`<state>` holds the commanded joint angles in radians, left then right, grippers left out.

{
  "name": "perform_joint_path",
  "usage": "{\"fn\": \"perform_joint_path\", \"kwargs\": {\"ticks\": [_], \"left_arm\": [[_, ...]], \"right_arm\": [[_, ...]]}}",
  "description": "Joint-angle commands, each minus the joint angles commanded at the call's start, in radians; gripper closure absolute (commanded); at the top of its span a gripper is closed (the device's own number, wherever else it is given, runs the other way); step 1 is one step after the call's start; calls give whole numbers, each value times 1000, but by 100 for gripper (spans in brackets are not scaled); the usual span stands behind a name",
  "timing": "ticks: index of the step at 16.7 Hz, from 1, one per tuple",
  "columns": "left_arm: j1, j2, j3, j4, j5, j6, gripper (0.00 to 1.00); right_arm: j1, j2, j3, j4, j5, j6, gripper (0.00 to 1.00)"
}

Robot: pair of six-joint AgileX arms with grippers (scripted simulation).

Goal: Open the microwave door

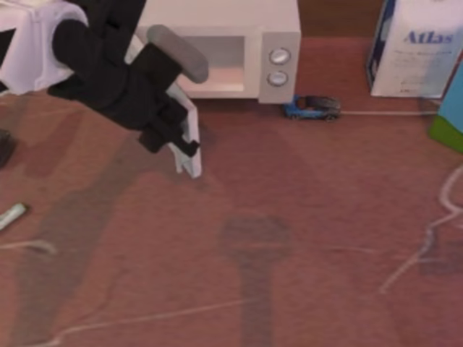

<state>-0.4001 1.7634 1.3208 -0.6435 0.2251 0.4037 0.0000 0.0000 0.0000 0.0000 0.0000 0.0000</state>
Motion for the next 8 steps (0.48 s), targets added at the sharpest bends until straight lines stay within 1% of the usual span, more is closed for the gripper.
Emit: {"fn": "perform_joint_path", "kwargs": {"ticks": [5,8], "left_arm": [[-3,1,-3,-1,6,1,100],[20,-4,-6,-17,31,57,100]], "right_arm": [[0,0,0,0,0,0,0],[0,0,0,0,0,0,0]]}}
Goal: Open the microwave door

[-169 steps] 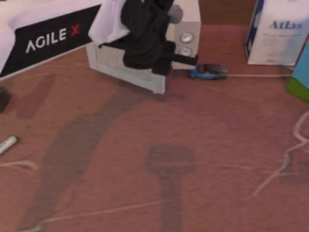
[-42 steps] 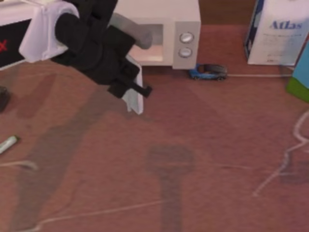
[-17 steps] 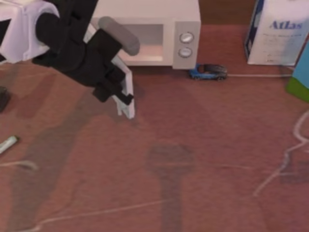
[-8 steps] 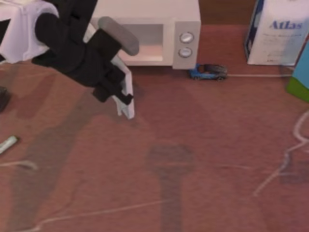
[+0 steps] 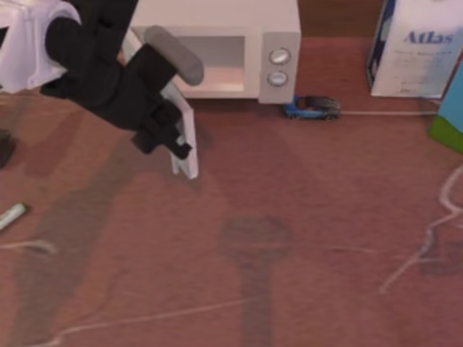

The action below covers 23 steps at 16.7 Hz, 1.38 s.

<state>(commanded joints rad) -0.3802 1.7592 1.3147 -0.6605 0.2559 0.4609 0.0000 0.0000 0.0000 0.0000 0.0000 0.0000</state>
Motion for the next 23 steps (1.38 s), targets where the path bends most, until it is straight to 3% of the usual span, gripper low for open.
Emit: {"fn": "perform_joint_path", "kwargs": {"ticks": [6,23], "left_arm": [[53,-17,-13,-34,58,127,100],[53,-17,-13,-34,58,127,100]], "right_arm": [[0,0,0,0,0,0,0],[0,0,0,0,0,0,0]]}}
